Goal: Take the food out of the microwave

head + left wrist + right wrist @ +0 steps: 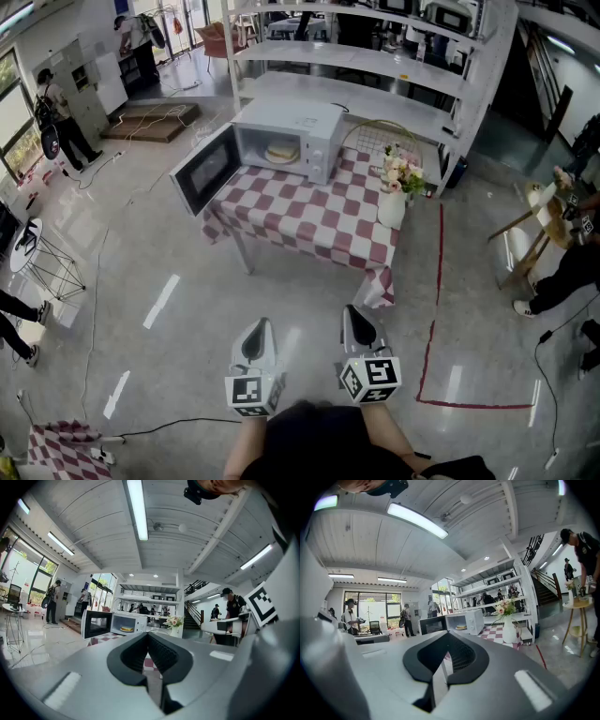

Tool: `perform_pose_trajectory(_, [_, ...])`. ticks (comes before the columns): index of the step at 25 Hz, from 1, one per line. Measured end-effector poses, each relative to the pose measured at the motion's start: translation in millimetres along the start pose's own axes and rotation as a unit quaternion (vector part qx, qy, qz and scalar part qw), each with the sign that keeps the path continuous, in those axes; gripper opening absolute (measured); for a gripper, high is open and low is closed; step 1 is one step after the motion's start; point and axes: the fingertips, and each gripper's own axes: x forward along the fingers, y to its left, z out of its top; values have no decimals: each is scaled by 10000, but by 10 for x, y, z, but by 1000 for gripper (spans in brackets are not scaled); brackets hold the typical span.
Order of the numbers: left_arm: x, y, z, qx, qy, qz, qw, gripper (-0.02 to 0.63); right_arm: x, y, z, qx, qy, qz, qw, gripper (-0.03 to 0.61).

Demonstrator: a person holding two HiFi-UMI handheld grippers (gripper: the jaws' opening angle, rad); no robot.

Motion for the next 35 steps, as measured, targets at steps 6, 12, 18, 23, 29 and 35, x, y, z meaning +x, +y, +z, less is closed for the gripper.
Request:
perform_pose_trajectory(6, [-32, 1, 9, -21, -25, 17, 10000, 11, -42, -2, 22, 35, -32, -57, 10000, 0])
perform_pose_trajectory(12, [-76, 29, 30, -48, -59, 36, 10000, 11, -42, 37, 39, 60, -70, -90, 9999, 0])
perform_pose_trajectory(18, [-168, 130, -13, -23, -46, 20, 10000, 11, -37, 149, -33, 79, -102, -113, 9999, 0])
perform_pose_trajectory(23, [-253, 258, -62, 17, 24, 17, 10000, 11, -36, 254, -129, 134, -85, -185, 9997, 0])
perform_pose_trajectory(29, [-256, 351, -135, 20, 84, 2, 10000, 11, -2, 334, -256, 141, 20, -194, 9997, 0])
perform_pose_trajectory(35, [-193, 435, -142, 4, 97, 18, 10000, 11, 120, 330, -252, 160, 32, -209, 9996, 0])
